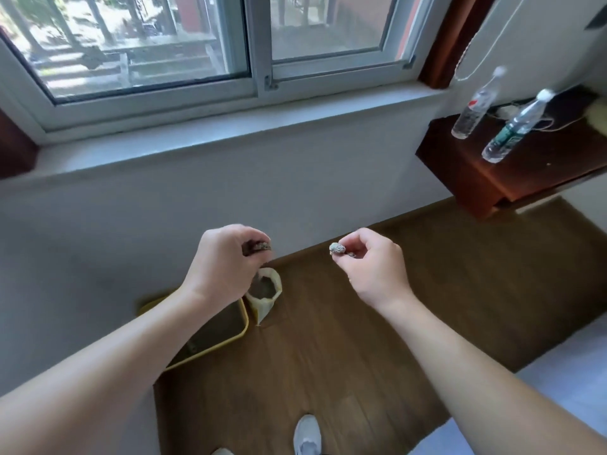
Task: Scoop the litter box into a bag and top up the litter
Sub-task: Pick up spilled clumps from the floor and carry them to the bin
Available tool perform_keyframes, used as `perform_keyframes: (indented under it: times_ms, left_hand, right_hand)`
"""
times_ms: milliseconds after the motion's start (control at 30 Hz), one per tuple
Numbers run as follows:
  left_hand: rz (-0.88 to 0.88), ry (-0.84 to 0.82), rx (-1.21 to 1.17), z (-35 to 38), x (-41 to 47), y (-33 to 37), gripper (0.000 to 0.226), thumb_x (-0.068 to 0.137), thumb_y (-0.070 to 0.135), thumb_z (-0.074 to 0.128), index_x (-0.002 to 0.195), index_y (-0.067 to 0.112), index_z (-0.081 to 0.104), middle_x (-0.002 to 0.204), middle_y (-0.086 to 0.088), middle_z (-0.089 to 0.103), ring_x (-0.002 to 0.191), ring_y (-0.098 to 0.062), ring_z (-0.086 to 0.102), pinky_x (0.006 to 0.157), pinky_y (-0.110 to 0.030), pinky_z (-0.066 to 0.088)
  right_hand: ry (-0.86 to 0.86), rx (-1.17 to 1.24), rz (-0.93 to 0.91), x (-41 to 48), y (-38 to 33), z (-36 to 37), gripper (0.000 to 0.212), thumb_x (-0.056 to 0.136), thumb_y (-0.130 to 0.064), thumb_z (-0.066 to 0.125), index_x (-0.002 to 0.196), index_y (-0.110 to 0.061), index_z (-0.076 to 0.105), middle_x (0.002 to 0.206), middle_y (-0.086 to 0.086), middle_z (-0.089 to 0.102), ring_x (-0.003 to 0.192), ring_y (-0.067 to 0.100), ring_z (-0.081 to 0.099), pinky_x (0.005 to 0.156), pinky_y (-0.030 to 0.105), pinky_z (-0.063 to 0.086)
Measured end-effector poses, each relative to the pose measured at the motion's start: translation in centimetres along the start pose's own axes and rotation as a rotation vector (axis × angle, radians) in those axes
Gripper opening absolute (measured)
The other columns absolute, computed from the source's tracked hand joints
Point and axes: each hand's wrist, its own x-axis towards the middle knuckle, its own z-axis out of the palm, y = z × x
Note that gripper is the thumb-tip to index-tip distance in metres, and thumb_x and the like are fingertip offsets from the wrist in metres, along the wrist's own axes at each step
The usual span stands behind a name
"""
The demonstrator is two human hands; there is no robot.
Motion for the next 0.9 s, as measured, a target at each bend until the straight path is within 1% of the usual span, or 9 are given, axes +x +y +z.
perform_keyframes:
  times_ms: [100, 200, 267, 500, 567, 633, 667, 767, 900]
  left_hand:
    - [0.035, 0.011, 0.022, -1.2, 0.1, 2.5, 0.016, 0.083, 0.014, 0.076, 0.098, 0.015, 0.076, 0.094, 0.001, 0.072, 0.085, -0.014, 0.066, 0.077, -0.016, 0.051]
    - [0.064, 0.024, 0.004, -1.7, 0.0, 4.6, 0.015, 0.083, 0.015, 0.076, 0.099, 0.015, 0.076, 0.094, 0.002, 0.072, 0.085, -0.013, 0.066, 0.077, -0.014, 0.048]
    - [0.101, 0.011, -0.009, -1.6, -0.1, 5.7, 0.015, 0.084, 0.014, 0.075, 0.099, 0.015, 0.076, 0.095, 0.002, 0.072, 0.085, -0.013, 0.066, 0.079, -0.018, 0.052]
    - [0.277, -0.148, -0.092, -0.1, -0.6, 8.6, 0.012, 0.084, 0.017, 0.075, 0.096, 0.019, 0.076, 0.09, 0.007, 0.07, 0.084, -0.01, 0.065, 0.081, -0.021, 0.054]
    - [0.339, -0.208, -0.114, 0.4, -0.9, 9.7, 0.012, 0.083, 0.018, 0.076, 0.095, 0.019, 0.077, 0.089, 0.009, 0.069, 0.082, -0.008, 0.063, 0.078, -0.014, 0.051]
    - [0.386, -0.265, -0.118, 1.1, -1.5, 10.9, 0.011, 0.083, 0.02, 0.076, 0.094, 0.02, 0.077, 0.086, 0.012, 0.067, 0.078, -0.004, 0.06, 0.071, 0.0, 0.041]
    - [0.408, -0.301, -0.121, 1.4, -1.8, 11.6, 0.011, 0.083, 0.02, 0.076, 0.094, 0.021, 0.076, 0.085, 0.013, 0.066, 0.077, -0.002, 0.058, 0.068, 0.001, 0.039]
    - [0.496, -0.39, -0.141, 2.5, -3.2, 13.7, 0.01, 0.084, 0.022, 0.075, 0.093, 0.022, 0.077, 0.086, 0.014, 0.067, 0.077, -0.001, 0.059, 0.068, 0.0, 0.039]
    - [0.629, -0.477, -0.181, 3.9, -6.3, 17.1, 0.011, 0.084, 0.022, 0.075, 0.095, 0.021, 0.076, 0.09, 0.011, 0.07, 0.08, -0.002, 0.061, 0.07, -0.004, 0.043]
  right_hand:
    - [0.044, -0.003, 0.004, -0.7, -1.2, -2.5, 0.009, 0.08, -0.02, 0.079, 0.077, -0.019, 0.07, 0.07, -0.011, 0.069, 0.065, 0.003, 0.062, 0.058, 0.008, 0.044]
    - [0.086, -0.015, 0.013, -1.9, -2.0, -4.4, 0.009, 0.08, -0.021, 0.079, 0.077, -0.019, 0.07, 0.069, -0.011, 0.069, 0.066, 0.004, 0.063, 0.058, 0.009, 0.044]
    - [0.116, -0.027, 0.018, -2.8, -2.3, -5.3, 0.009, 0.08, -0.02, 0.079, 0.077, -0.018, 0.07, 0.069, -0.011, 0.068, 0.067, 0.004, 0.062, 0.056, 0.007, 0.043]
    - [0.337, -0.037, 0.106, -7.7, -2.4, -7.6, 0.008, 0.08, -0.019, 0.078, 0.078, -0.018, 0.07, 0.071, -0.009, 0.069, 0.067, 0.006, 0.063, 0.058, 0.012, 0.047]
    - [0.432, -0.028, 0.154, -9.9, -2.2, -8.4, 0.008, 0.08, -0.018, 0.078, 0.077, -0.018, 0.07, 0.072, -0.009, 0.07, 0.067, 0.006, 0.063, 0.057, 0.011, 0.046]
    - [0.514, -0.04, 0.193, -12.2, -2.0, -9.1, 0.009, 0.08, -0.017, 0.078, 0.076, -0.019, 0.07, 0.072, -0.01, 0.07, 0.067, 0.005, 0.064, 0.057, 0.012, 0.046]
    - [0.553, -0.05, 0.212, -13.4, -1.9, -9.5, 0.01, 0.08, -0.017, 0.078, 0.076, -0.019, 0.07, 0.071, -0.01, 0.07, 0.067, 0.005, 0.064, 0.057, 0.013, 0.047]
    - [0.659, -0.026, 0.285, -17.1, -1.6, -10.9, 0.011, 0.08, -0.018, 0.078, 0.075, -0.022, 0.069, 0.073, -0.01, 0.071, 0.067, 0.006, 0.065, 0.06, 0.017, 0.05]
    - [0.801, -0.019, 0.349, -22.6, -0.6, -13.2, 0.009, 0.08, -0.016, 0.077, 0.077, -0.021, 0.069, 0.074, -0.012, 0.07, 0.069, 0.003, 0.064, 0.062, 0.013, 0.047]
